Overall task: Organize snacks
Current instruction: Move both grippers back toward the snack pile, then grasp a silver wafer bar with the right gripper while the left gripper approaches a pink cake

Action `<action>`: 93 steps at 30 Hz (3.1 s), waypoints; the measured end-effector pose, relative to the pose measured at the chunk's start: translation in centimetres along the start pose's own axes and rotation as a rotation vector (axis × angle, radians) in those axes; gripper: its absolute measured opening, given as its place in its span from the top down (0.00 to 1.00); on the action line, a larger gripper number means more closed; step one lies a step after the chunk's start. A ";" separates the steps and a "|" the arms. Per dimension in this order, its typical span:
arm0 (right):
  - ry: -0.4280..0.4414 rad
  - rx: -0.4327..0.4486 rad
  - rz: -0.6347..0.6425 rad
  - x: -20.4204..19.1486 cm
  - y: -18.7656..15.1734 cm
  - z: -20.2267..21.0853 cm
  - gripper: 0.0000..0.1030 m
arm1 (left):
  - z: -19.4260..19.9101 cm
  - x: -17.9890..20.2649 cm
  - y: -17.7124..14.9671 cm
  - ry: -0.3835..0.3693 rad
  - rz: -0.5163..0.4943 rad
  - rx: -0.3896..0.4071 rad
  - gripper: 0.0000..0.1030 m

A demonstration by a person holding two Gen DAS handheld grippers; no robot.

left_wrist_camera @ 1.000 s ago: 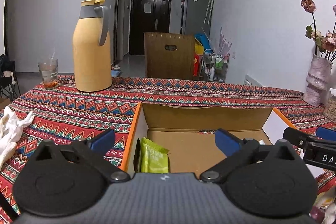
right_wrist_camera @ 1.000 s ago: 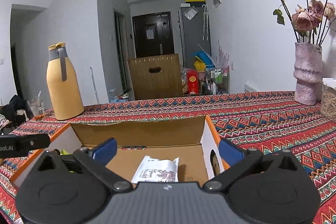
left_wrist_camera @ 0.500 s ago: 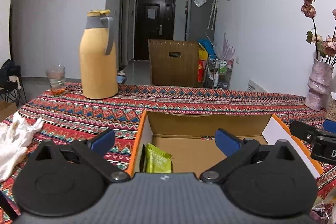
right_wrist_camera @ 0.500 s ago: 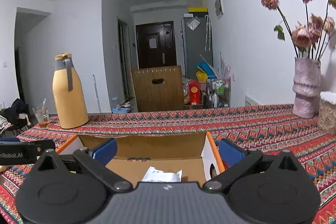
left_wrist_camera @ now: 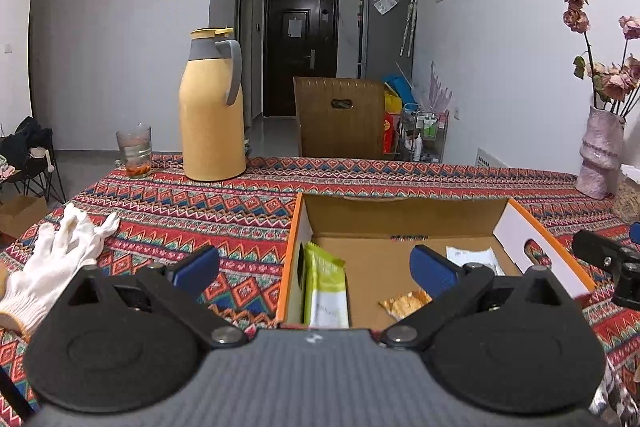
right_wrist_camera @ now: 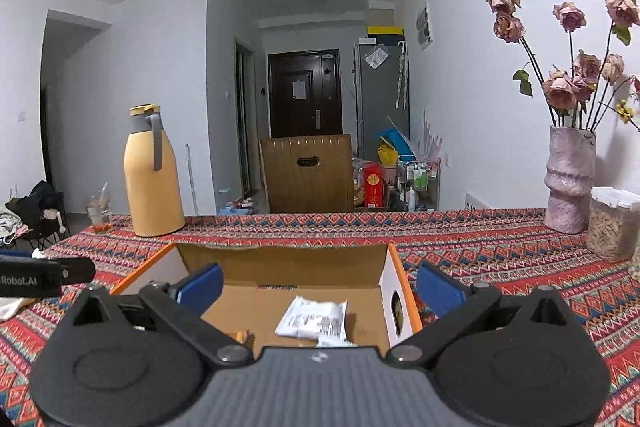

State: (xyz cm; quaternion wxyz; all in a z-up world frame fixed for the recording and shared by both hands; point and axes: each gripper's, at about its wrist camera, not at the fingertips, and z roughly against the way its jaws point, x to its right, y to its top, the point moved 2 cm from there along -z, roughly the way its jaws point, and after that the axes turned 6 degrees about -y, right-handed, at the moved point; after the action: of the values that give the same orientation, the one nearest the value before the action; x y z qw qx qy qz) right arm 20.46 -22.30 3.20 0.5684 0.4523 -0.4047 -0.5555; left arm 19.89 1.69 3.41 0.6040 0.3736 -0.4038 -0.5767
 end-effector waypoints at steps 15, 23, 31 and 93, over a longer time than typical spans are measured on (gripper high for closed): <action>-0.023 -0.063 -0.007 1.3 -4.7 5.3 0.00 | 4.1 -0.6 -4.3 -0.011 -0.002 -0.027 0.00; -0.047 -0.119 -0.021 2.6 -7.4 6.8 0.00 | 5.1 0.2 -6.3 -0.049 -0.028 -0.043 0.00; -0.065 -0.182 -0.011 4.0 -10.2 7.9 0.00 | 5.7 0.7 -8.4 -0.062 -0.039 -0.061 0.00; -0.155 -0.113 0.000 6.7 -9.4 7.1 0.77 | 5.9 -1.5 -9.3 0.003 0.051 -0.097 0.00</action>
State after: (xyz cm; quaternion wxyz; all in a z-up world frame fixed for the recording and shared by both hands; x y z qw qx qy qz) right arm 11.45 -29.19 -4.30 0.5599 0.3752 -0.4155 -0.6108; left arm 10.77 2.78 -2.92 0.6365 0.3343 -0.3840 -0.5794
